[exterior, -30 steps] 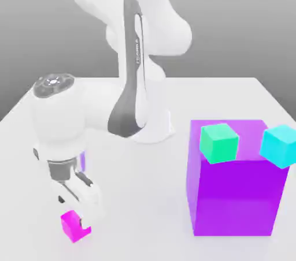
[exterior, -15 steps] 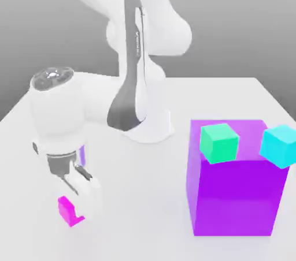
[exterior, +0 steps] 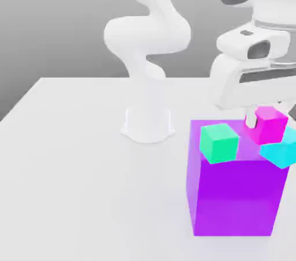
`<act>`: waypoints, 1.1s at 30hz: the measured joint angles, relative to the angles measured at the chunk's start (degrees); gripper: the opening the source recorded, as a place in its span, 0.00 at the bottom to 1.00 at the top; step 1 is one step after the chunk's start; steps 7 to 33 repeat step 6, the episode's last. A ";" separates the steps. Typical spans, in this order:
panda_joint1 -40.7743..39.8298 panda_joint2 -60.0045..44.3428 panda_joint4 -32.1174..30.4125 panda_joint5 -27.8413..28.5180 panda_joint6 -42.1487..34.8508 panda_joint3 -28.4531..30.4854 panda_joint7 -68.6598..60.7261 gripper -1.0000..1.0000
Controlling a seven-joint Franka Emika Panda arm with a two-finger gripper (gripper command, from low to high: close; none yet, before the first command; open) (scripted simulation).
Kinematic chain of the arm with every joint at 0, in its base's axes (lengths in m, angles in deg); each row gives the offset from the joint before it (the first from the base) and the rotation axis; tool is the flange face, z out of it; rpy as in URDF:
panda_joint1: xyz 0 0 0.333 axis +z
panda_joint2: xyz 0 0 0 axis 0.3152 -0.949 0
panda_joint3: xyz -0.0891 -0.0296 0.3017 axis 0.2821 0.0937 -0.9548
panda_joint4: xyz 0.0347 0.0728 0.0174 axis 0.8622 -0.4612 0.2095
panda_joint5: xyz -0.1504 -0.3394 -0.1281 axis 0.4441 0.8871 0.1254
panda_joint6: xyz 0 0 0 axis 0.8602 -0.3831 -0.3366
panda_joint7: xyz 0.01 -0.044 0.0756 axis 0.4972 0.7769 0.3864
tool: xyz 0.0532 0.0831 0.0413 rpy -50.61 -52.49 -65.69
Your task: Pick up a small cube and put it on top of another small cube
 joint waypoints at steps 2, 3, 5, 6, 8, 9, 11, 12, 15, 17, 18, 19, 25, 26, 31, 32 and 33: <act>0.46 -1.32 -1.98 0.34 3.25 -0.72 -0.23 0.00; 0.58 -2.25 -3.27 0.58 5.42 -0.92 -0.12 0.00; 0.63 -2.75 -3.97 0.71 6.61 -1.03 -0.07 1.00; 0.63 -2.75 -3.97 0.71 6.61 -1.03 -0.07 1.00; 0.63 -2.75 -3.97 0.71 6.61 -1.03 -0.07 1.00; 0.63 -2.75 -3.97 0.71 6.61 -1.03 -0.07 1.00; 0.63 -2.75 -3.97 0.71 6.61 -1.03 -0.07 1.00; 0.63 -2.75 -3.97 0.71 6.61 -1.03 -0.07 1.00; 0.63 -2.75 -3.97 0.71 6.61 -1.03 -0.07 1.00; 0.63 -2.75 -3.97 0.71 6.61 -1.03 -0.07 1.00; 0.63 -2.75 -3.97 0.71 6.61 -1.03 -0.07 1.00; 0.63 -2.75 -3.97 0.71 6.61 -1.03 -0.07 1.00; 0.63 -2.75 -3.97 0.71 6.61 -1.03 -0.07 1.00; 0.63 -2.75 -3.97 0.71 6.61 -1.03 -0.07 1.00; 0.63 -2.75 -3.97 0.71 6.61 -1.03 -0.07 1.00; 0.63 -2.75 -3.97 0.71 6.61 -1.03 -0.07 1.00; 0.63 -2.75 -3.97 0.71 6.61 -1.03 -0.07 1.00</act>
